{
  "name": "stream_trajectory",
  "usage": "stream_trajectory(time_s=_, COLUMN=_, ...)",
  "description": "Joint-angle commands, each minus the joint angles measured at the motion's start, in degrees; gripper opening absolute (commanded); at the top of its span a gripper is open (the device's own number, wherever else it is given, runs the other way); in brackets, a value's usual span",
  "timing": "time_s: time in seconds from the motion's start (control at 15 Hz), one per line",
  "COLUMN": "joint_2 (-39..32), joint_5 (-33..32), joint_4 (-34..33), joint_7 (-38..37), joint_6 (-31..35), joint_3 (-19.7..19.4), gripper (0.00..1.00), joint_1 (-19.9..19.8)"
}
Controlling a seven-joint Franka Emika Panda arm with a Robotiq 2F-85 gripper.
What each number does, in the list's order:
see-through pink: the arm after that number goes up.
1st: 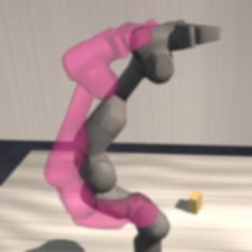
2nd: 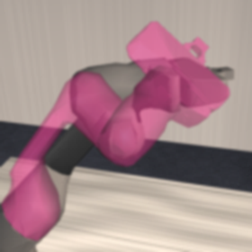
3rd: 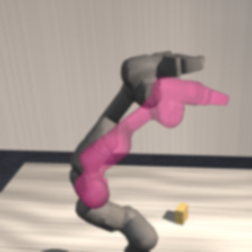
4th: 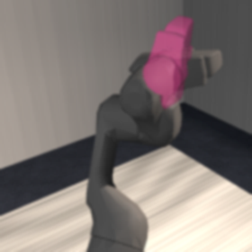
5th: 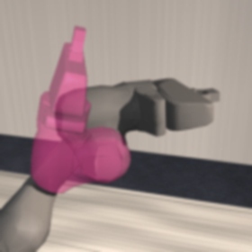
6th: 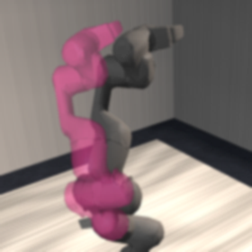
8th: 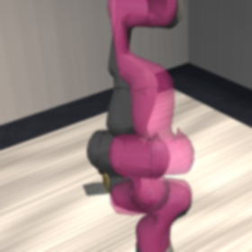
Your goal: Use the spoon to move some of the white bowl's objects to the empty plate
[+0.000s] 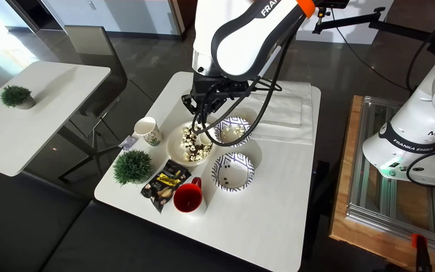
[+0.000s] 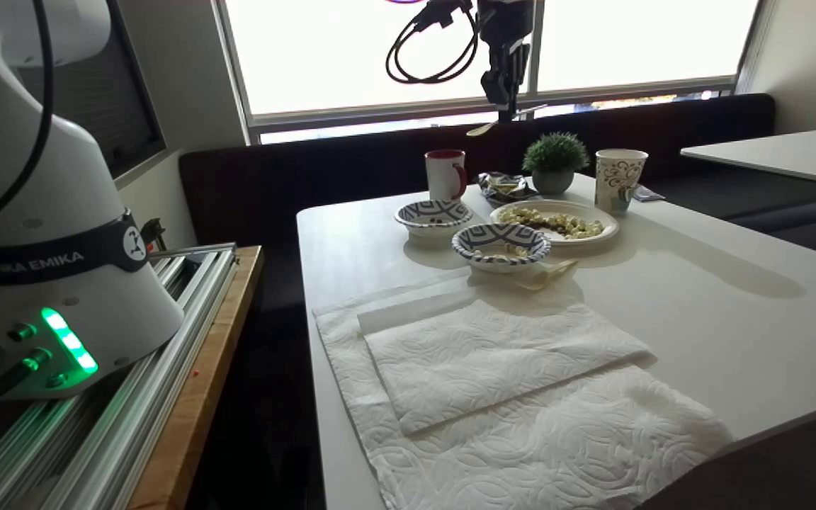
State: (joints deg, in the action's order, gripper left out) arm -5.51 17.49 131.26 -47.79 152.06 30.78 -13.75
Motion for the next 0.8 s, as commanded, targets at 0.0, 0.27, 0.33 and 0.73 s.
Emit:
stream_trajectory(time_s=0.0, joint_2=0.5, joint_5=1.8, joint_4=0.1, joint_7=1.4, joint_6=-0.4, joint_3=-10.0, gripper=0.13, joint_1=9.9)
stream_trajectory(time_s=0.27, joint_2=0.5, joint_5=-1.3, joint_4=0.6, joint_7=0.2, joint_6=-1.1, joint_3=-11.1, gripper=0.03, joint_1=12.1)
stream_trajectory(time_s=0.33, joint_2=0.8, joint_5=-3.4, joint_4=0.3, joint_7=-0.3, joint_6=-3.2, joint_3=-12.6, gripper=0.03, joint_1=12.7)
stream_trajectory(time_s=0.73, joint_2=1.5, joint_5=-7.8, joint_4=-2.5, joint_7=2.8, joint_6=-15.2, joint_3=-24.4, gripper=0.03, joint_1=14.0)
